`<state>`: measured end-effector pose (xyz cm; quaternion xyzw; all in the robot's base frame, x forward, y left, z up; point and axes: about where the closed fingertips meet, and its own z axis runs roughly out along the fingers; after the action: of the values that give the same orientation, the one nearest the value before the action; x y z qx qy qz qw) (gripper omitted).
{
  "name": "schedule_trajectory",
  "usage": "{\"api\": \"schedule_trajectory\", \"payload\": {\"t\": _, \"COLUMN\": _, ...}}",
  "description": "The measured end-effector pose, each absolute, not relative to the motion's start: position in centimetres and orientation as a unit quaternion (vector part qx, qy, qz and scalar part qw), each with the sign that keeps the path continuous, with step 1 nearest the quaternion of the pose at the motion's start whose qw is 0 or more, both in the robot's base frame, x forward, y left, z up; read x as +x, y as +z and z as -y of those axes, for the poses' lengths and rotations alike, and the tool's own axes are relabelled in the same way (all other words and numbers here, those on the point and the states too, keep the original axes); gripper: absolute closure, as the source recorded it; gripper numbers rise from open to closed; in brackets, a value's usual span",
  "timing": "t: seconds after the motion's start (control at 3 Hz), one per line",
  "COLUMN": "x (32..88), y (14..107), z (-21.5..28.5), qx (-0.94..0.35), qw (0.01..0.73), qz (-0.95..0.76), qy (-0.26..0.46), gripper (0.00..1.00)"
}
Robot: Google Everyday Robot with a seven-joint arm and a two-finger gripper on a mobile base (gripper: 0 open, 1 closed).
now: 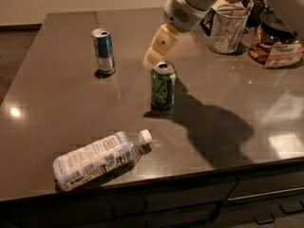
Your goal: Knock redbull can over
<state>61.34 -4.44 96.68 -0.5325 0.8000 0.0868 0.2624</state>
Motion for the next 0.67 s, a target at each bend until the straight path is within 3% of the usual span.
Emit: {"api": "schedule_trajectory", "payload": {"t": 0.67, "x": 65.5, "y": 95.6, "z": -1.8, "qx": -0.505, "qw": 0.312, "qz": -0.796, "qy": 0.122, "gripper": 0.0}}
